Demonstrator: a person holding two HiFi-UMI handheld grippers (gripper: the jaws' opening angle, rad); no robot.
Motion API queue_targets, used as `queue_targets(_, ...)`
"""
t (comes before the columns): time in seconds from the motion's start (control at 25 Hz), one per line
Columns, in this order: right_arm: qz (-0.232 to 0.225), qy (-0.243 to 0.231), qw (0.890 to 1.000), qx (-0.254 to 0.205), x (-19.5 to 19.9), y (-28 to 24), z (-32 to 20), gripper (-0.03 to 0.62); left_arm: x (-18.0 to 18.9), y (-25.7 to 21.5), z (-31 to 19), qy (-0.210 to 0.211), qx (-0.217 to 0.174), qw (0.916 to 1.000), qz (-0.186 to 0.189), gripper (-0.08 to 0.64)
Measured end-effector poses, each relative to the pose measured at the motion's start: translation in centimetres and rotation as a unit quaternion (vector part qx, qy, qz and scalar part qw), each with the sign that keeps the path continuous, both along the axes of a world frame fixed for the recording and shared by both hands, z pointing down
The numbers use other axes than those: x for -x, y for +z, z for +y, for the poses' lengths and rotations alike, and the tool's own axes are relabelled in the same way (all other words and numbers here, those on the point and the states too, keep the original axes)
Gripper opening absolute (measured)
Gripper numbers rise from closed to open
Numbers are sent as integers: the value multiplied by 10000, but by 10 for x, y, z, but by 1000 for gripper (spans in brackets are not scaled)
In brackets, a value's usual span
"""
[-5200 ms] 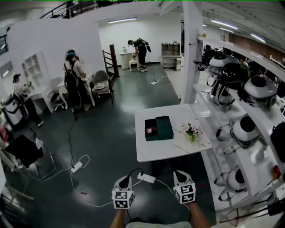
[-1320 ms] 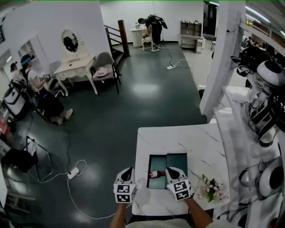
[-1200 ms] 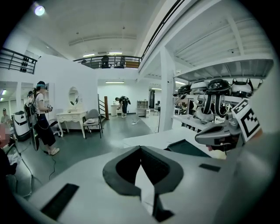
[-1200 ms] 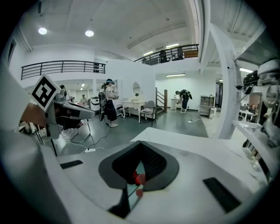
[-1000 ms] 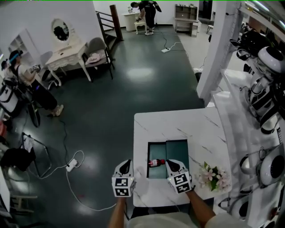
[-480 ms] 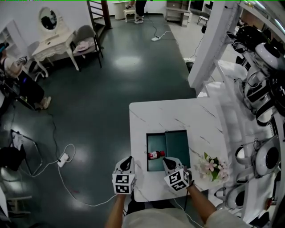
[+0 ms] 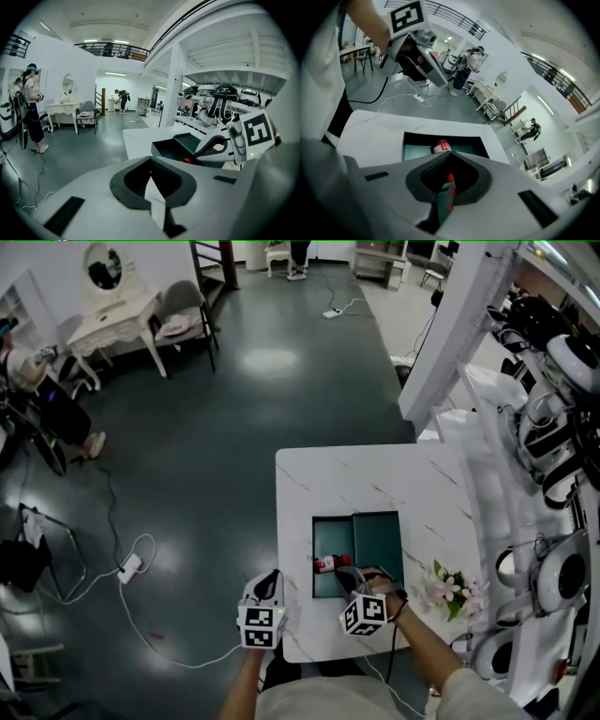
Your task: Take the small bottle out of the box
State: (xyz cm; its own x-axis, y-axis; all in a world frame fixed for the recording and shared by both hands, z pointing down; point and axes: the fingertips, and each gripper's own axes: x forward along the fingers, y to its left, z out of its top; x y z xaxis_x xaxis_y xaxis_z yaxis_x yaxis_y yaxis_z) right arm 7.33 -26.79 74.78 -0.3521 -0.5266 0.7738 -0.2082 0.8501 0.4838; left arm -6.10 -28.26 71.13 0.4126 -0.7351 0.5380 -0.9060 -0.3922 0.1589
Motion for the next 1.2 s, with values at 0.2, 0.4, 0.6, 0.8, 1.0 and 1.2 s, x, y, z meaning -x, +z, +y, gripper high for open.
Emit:
queue_targets(0.2,530,-613,9967,-23,6,16,2,21,-2,1,0,9,2,10000,5,18)
queue_targets(0.4,664,-630,9957,131,4,25,-1,23,-1,3,3,-58,29,10000,50,18)
queue_targets(0.6,790,-626,9934,543,2,41,-3,223,2,6,5,-137,60,9998,115,18)
queue_targets(0.8,1128,-835,9883,590,4,58,-6,285,0,5,8,-131,61,9998,111,18)
queue_targets(1.0,1294,-864,9850,747,13,72,-15,285,7,6,11,-197,85,9997,77,18)
queue_targets(1.2,1412,-833,9820,936,18,85,-23,284,11,9,13,-214,124,9997,46,18)
